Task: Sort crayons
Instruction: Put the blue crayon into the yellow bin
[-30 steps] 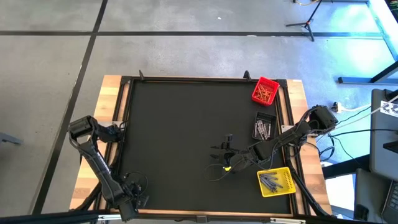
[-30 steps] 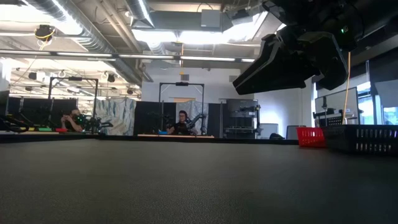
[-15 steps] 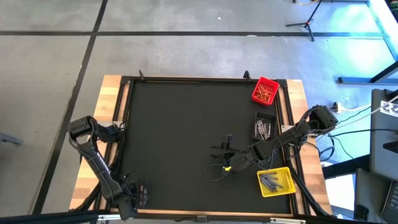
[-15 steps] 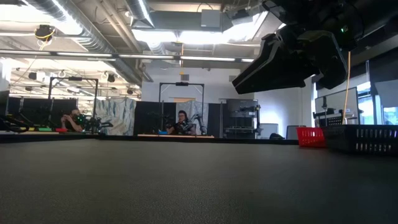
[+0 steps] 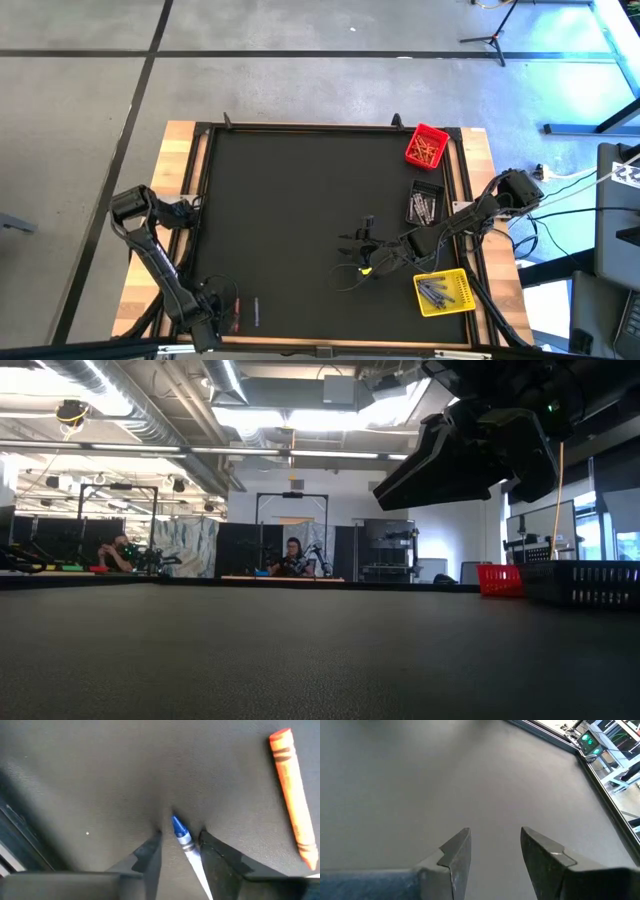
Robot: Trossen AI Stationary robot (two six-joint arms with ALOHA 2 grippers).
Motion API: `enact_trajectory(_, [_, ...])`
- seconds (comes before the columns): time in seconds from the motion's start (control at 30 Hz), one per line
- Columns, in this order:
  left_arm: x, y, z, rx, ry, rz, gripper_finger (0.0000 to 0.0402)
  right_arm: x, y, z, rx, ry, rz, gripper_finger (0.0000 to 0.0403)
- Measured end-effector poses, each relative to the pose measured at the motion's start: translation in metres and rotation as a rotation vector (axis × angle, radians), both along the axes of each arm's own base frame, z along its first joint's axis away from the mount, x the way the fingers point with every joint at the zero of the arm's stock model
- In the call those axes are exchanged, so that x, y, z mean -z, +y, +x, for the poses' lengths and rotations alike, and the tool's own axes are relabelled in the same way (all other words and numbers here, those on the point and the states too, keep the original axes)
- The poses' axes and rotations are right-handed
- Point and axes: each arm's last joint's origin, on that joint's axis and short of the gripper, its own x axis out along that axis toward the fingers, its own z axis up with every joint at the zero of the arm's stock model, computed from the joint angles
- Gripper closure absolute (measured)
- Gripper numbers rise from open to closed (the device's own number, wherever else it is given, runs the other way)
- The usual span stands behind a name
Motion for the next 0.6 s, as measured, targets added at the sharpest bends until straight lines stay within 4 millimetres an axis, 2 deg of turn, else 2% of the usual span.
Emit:
enact_trajectory(0.4, [0.0000,-0.0010,0.0011,0.007,-0.022,-0.006,0.0378,-0.0002,0.0001,0.0002,0.000,-0.004,0.001,0.0233])
enact_trajectory(0.6, [-0.0026,-0.0008,0.0014,0.029,-0.038,-0.005,0.0396,-0.0019,0.0005,0.0011,-0.001,-0.021,0.009,0.0233])
